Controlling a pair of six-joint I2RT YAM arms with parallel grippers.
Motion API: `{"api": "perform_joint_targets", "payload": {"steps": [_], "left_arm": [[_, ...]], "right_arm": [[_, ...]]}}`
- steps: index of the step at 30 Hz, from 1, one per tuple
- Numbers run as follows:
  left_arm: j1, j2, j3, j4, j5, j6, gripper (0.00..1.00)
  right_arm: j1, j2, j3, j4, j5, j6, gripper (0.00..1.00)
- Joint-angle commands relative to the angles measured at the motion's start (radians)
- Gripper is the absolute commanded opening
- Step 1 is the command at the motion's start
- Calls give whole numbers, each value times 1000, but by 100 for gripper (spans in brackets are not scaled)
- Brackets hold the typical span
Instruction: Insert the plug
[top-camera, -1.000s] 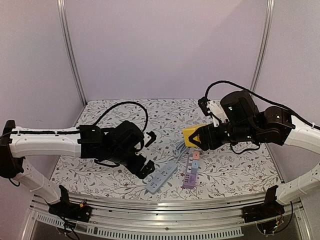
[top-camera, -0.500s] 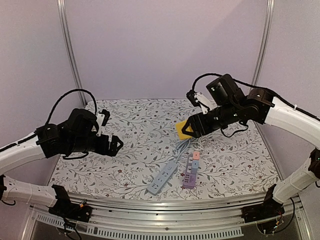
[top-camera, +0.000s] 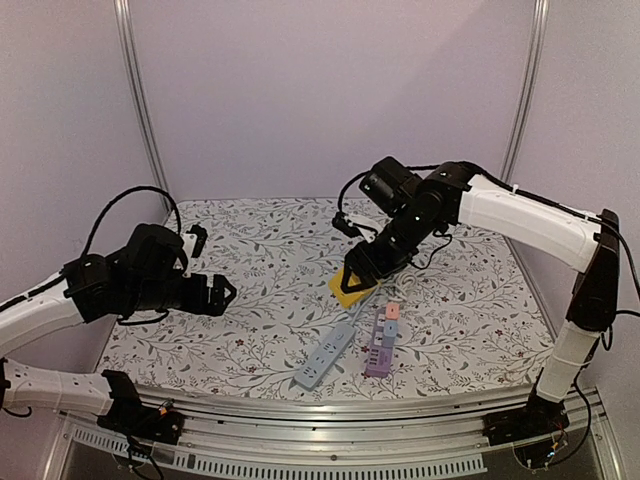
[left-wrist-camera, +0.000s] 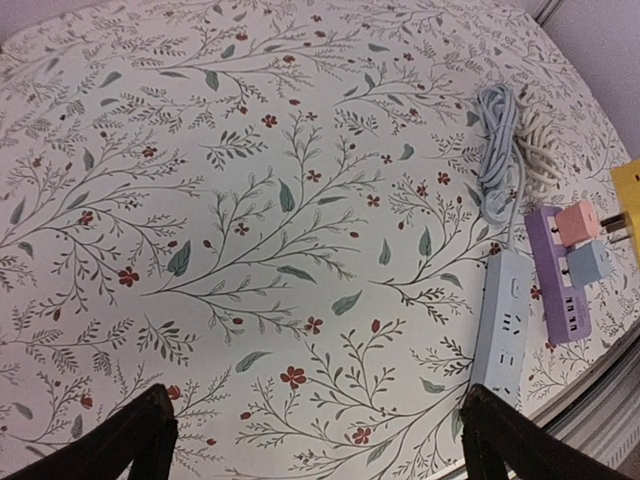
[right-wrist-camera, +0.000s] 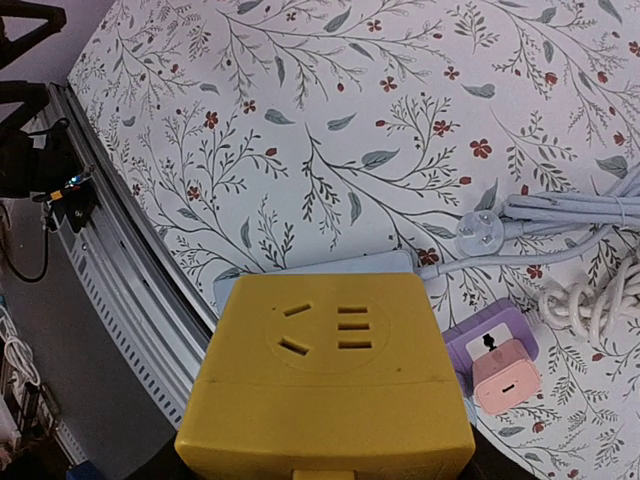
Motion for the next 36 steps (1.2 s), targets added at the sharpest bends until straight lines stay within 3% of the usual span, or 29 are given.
{"api": "perform_joint_targets", "payload": {"steps": [1,9,25,36], "left_arm": [[21,-19,-21,-27,-20,-16,100],[26,-24,-23,-26,-21,-11,100],[29,-23,4,-60,-74,51,99],[28,-27,46,-145,-302,57,99]], "right_arm": [[4,89,104,-114,-121,-59,0],[7,155,128,-124,-160,-75,0],[92,294,211,-187,-27,-41,0],[108,325,211,-183,-8,-16,0]]}}
